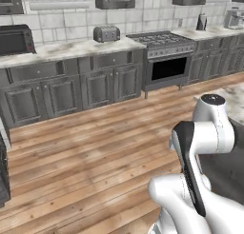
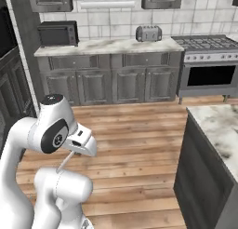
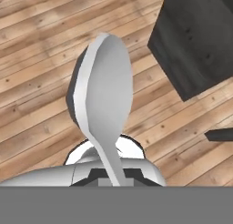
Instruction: Take the fork and place it on the left side of the plate. Then take the spoon and place it on the right side of the plate. Make sure they're directly next to the plate.
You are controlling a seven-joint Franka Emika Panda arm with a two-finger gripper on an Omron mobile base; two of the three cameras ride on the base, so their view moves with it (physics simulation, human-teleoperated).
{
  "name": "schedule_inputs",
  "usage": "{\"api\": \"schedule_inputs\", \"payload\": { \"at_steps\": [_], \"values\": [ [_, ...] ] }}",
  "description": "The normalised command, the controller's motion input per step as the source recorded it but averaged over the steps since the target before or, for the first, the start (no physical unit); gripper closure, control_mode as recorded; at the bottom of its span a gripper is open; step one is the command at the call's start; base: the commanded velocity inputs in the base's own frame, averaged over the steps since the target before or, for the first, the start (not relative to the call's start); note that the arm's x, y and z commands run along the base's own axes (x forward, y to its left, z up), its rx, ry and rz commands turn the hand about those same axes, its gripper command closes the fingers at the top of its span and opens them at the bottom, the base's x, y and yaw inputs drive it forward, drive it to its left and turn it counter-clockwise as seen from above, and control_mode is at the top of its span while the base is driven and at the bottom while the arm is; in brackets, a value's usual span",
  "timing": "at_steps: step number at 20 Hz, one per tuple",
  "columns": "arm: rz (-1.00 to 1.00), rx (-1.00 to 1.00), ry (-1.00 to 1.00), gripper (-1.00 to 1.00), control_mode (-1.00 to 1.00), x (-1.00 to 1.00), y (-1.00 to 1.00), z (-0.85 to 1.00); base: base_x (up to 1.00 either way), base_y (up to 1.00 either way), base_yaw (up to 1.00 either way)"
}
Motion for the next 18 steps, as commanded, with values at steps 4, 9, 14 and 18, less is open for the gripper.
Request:
{"api": "schedule_inputs", "payload": {
  "at_steps": [4,9,14,18],
  "values": [
    [0.0,0.0,0.0,1.0,1.0,0.0,0.0,0.0,-0.38,-0.71,-0.08],
    [0.0,0.0,0.0,1.0,1.0,0.0,0.0,0.0,-0.39,-0.75,-0.09],
    [0.0,0.0,0.0,1.0,1.0,0.0,0.0,0.0,-0.59,-0.8,-0.08],
    [0.0,0.0,0.0,1.0,1.0,0.0,0.0,0.0,-0.64,-0.78,-0.09]
  ]
}}
